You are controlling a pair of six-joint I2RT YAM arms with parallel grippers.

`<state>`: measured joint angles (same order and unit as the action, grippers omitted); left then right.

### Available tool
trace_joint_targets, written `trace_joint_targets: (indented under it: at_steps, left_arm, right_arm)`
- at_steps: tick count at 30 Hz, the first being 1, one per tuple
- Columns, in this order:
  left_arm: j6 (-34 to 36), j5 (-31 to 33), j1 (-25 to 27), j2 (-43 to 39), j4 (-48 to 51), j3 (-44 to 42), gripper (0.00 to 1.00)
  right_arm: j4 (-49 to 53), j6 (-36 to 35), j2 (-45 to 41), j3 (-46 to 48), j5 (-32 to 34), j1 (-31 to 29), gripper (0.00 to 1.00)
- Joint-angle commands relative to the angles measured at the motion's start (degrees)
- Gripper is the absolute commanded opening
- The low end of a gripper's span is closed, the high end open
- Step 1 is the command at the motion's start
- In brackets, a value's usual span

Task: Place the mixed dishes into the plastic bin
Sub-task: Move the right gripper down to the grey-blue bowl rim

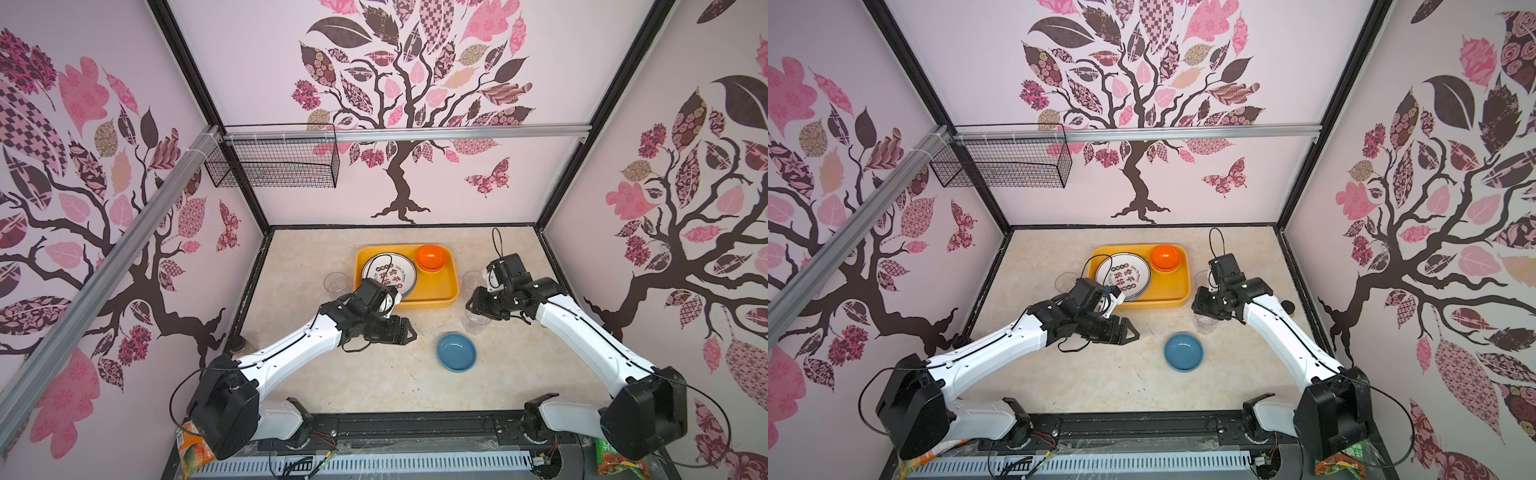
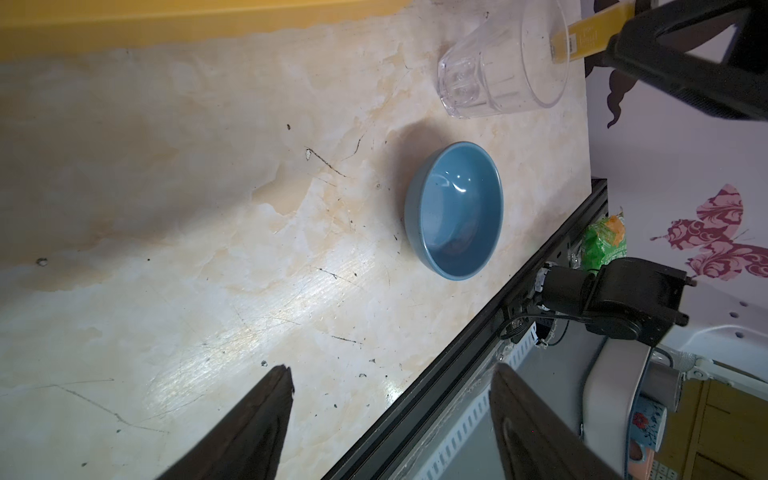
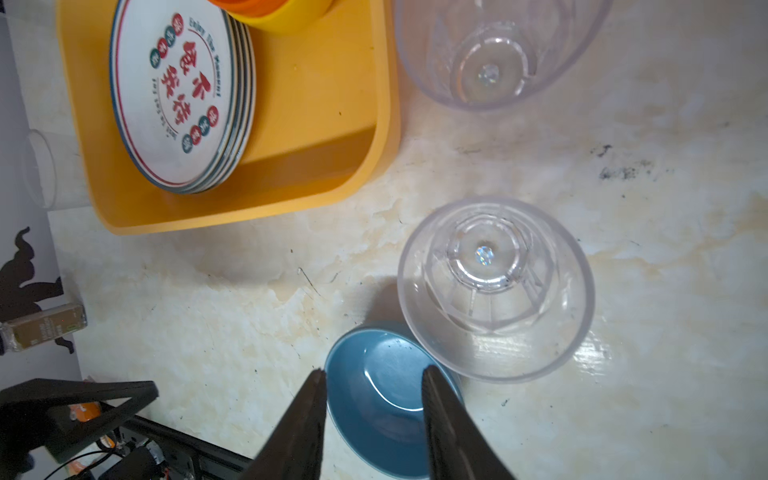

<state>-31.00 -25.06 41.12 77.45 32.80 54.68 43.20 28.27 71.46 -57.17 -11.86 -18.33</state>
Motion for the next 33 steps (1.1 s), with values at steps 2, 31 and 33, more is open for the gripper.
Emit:
trace_joint_targets:
  at_steps: [2,31,33]
  left_arm:
    - [2.4,-0.3,0.4,1.4,1.2,2.3,0.78]
    - [3.7,0.1,1.4,4.3,1.1,1.7,0.76]
    - [3.5,0.1,1.5,4.3,1.0,1.6,0.76]
  right_arm:
    - [3.8,0.4,-4.9,2.8,2.2,-0.3,0.42]
    - [-3.4,9.7,-3.8,20.1,2.6,-6.6,0.39]
    - [-4.1,9.9,-3.3,20.6,2.5,-6.6,0.38]
